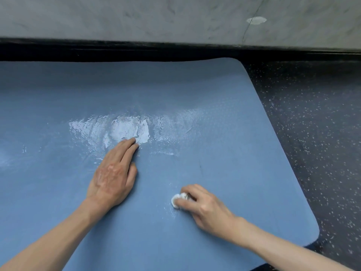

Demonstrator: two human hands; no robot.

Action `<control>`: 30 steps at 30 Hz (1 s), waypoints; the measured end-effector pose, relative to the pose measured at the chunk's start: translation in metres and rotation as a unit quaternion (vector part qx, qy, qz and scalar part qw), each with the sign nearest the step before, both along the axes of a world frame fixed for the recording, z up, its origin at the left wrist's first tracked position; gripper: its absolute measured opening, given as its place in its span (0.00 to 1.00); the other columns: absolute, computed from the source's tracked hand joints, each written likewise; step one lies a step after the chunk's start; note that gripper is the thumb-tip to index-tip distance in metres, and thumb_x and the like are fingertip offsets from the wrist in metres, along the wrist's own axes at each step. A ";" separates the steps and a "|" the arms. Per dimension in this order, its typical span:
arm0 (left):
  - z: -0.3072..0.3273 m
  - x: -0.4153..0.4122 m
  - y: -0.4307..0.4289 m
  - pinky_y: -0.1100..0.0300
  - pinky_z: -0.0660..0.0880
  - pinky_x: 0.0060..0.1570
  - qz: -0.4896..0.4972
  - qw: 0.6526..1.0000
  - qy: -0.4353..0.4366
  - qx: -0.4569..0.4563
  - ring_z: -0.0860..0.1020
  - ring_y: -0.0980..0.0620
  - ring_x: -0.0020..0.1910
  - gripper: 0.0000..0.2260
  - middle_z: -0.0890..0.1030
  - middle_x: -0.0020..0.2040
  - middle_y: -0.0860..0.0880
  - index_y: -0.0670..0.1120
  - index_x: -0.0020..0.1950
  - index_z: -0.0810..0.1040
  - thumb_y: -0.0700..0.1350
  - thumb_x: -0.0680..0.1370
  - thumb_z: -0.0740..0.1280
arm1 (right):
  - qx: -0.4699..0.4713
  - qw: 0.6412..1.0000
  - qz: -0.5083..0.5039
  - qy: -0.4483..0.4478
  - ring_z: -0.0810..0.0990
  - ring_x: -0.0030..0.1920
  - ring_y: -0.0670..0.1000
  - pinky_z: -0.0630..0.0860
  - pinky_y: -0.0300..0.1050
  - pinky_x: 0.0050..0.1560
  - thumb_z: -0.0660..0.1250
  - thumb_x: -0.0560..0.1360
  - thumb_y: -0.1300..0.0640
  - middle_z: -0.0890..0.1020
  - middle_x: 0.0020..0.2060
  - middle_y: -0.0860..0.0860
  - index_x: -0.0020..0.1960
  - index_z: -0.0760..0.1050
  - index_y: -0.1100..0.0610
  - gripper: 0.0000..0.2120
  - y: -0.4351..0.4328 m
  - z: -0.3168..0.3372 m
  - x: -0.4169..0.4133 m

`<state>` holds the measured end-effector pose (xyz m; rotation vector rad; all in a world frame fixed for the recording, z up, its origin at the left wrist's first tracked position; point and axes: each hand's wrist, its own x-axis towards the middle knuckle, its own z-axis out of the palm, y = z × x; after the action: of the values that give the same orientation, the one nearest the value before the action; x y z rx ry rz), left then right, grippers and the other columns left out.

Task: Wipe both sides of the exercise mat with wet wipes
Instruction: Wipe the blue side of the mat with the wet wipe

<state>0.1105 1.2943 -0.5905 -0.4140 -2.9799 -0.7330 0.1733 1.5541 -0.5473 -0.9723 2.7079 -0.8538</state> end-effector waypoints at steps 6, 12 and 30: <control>0.002 0.000 0.000 0.52 0.61 0.72 0.002 1.000 0.000 -0.004 0.67 0.44 0.72 0.23 0.71 0.72 0.43 0.38 0.70 0.71 0.45 0.78 0.54 | 0.027 0.985 -0.154 0.067 0.75 0.39 0.57 0.72 0.44 0.37 0.64 0.73 0.68 0.75 0.42 0.57 0.48 0.80 0.61 0.08 -0.025 -0.008 -0.080; 0.004 -0.001 0.001 0.54 0.60 0.73 -0.001 1.000 0.010 0.005 0.68 0.44 0.71 0.22 0.72 0.70 0.43 0.37 0.69 0.72 0.44 0.77 0.55 | 0.001 0.997 -0.083 -0.002 0.73 0.40 0.54 0.73 0.46 0.39 0.62 0.74 0.70 0.73 0.44 0.54 0.51 0.75 0.57 0.11 -0.009 -0.001 0.029; -0.005 0.005 -0.003 0.46 0.63 0.72 -0.016 1.000 0.017 0.012 0.67 0.43 0.73 0.24 0.70 0.73 0.42 0.37 0.71 0.71 0.45 0.78 0.53 | 0.031 0.984 -0.168 0.044 0.76 0.41 0.56 0.76 0.48 0.40 0.59 0.75 0.66 0.74 0.43 0.55 0.49 0.80 0.58 0.11 -0.015 -0.009 -0.002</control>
<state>0.1151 1.2909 -0.5957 -0.4676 -2.9360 -0.7564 0.1711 1.5392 -0.5567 -0.5581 3.0066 -0.7864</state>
